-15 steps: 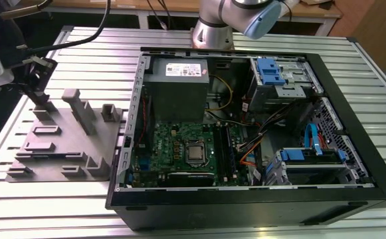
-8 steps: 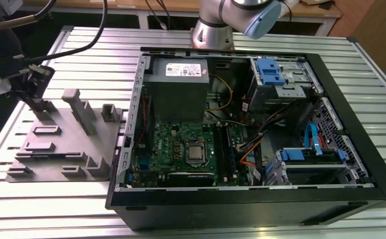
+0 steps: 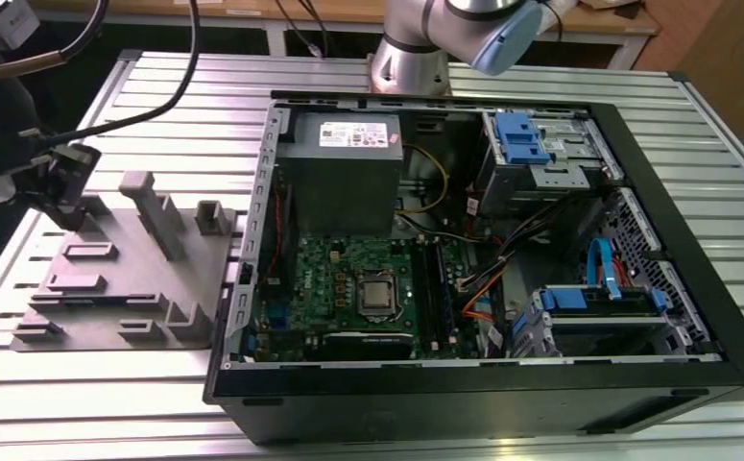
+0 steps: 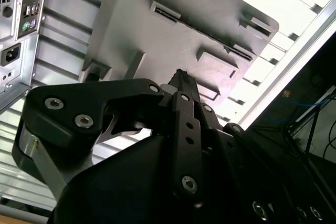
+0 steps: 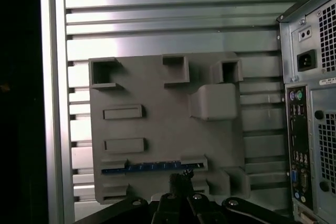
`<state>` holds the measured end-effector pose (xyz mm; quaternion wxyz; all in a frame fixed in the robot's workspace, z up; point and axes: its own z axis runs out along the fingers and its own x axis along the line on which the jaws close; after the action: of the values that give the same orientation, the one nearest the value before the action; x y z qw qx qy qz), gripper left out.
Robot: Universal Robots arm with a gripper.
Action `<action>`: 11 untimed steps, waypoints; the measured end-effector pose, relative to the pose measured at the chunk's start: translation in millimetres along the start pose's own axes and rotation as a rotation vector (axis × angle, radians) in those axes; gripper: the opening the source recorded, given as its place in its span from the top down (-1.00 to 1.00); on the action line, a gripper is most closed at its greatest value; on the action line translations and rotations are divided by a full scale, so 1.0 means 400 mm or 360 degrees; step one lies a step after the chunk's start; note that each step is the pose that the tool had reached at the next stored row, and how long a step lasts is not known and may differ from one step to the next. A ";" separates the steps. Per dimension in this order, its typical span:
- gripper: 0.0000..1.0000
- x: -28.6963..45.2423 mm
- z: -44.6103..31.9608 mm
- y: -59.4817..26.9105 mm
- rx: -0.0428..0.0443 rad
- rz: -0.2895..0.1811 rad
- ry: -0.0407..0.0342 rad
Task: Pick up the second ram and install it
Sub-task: 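Reach for the second ram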
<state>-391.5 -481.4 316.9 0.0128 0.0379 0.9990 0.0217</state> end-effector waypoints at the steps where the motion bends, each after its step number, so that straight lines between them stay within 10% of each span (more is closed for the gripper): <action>1: 0.86 0.001 0.004 -0.002 0.0000 0.0000 0.0000; 11: 0.86 0.011 0.036 -0.021 0.0000 0.0000 0.0003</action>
<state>-396.3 -488.8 301.8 0.0119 0.0379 0.9990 0.0217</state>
